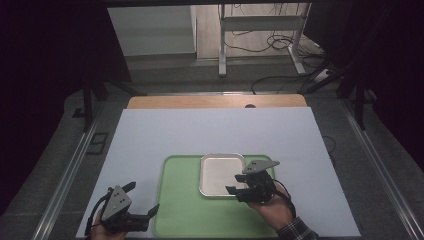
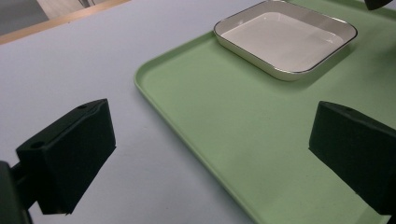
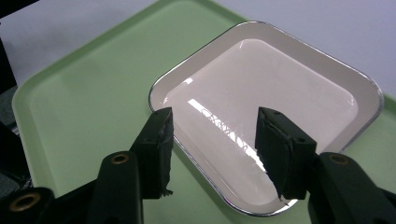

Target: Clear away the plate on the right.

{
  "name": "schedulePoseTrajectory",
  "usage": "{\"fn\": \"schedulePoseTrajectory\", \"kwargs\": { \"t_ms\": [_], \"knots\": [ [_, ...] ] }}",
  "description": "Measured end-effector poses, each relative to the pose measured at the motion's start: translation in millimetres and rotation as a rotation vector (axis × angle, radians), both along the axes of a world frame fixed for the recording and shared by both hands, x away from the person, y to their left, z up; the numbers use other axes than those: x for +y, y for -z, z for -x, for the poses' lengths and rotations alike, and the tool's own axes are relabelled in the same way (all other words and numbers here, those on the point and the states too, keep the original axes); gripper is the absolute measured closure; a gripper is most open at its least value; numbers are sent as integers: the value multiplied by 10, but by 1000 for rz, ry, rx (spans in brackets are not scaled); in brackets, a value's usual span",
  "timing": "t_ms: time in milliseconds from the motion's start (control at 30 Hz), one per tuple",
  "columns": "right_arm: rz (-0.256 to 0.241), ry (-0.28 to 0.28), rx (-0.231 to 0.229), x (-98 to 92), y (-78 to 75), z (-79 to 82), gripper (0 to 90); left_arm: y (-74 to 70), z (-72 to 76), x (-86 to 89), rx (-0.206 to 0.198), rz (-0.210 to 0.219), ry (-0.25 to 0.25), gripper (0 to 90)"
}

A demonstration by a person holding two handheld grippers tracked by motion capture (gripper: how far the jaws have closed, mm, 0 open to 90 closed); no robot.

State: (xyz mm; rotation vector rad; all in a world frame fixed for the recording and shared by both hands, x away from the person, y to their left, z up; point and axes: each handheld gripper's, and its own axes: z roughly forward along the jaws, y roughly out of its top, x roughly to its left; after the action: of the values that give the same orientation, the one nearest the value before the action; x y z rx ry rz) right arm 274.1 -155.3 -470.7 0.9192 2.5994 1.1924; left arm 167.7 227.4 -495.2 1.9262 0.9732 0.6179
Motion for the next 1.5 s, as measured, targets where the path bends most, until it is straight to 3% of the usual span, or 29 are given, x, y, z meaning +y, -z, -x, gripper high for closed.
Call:
{"fn": "schedulePoseTrajectory", "kwargs": {
  "t_ms": [600, 1133, 1500],
  "knots": [
    [33, -10, -39, -82, -48, 1, 356, 9, 2, -4, -17, -15, 3, 1],
    [-1, -6, -32, -206, -76, -42, 193, 11, 3, -4, -19, -20, 5, 0],
    [-10, 12, -77, -328, -127, -22, 104, 15, 2, -9, -17, -23, 6, 0]
  ]
}}
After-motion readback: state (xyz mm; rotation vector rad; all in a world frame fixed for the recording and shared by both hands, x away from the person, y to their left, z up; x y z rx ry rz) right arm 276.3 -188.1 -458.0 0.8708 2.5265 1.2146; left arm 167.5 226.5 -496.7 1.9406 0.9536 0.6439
